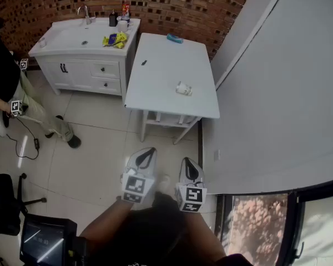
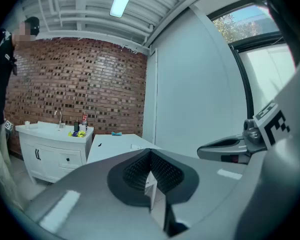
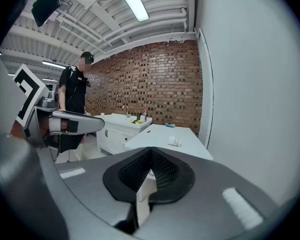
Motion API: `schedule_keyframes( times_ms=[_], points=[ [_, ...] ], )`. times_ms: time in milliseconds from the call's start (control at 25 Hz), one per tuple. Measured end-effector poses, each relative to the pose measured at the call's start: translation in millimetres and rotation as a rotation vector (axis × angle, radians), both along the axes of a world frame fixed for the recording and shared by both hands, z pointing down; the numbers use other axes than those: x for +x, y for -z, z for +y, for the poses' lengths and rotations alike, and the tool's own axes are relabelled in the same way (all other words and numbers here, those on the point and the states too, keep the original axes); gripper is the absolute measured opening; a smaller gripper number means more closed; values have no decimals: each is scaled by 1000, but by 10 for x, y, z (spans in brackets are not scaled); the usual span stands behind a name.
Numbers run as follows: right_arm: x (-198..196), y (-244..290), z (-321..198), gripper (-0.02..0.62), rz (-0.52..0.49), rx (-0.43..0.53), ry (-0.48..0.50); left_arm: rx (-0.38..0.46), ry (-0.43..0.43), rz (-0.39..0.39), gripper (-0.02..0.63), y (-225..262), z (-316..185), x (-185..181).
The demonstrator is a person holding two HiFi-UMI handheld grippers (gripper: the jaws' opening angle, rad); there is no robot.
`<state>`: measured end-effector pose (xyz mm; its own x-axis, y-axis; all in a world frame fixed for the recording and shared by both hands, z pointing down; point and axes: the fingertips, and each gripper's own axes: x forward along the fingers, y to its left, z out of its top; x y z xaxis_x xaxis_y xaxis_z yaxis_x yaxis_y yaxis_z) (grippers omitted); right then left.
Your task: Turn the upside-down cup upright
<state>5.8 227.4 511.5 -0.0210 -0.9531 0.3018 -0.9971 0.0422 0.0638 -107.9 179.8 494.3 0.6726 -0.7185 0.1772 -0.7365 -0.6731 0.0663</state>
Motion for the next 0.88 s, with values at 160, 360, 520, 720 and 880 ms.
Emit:
schedule_keyframes(
  times_ms=[160,360,520,720,880],
  points=[
    [83,-61,-137,14,-10,-6,-1,-3,-7,-9,-6,-43,-142,124],
    [273,-104,-355,14,-9,-10,-2,-7,10,-24,-6,-74,-366,229],
    [435,-128,-595,14,-24,-9,10,-2,27,-37,-6,-69,-579,361],
    [597,-98,-923,14,-37,-16,23,-13,45,-37,-6,-104,-823,500],
    [702,-195,-1173,14,-32,-34,43,-27,61,-44,-6,-160,-1054,600]
  ],
)
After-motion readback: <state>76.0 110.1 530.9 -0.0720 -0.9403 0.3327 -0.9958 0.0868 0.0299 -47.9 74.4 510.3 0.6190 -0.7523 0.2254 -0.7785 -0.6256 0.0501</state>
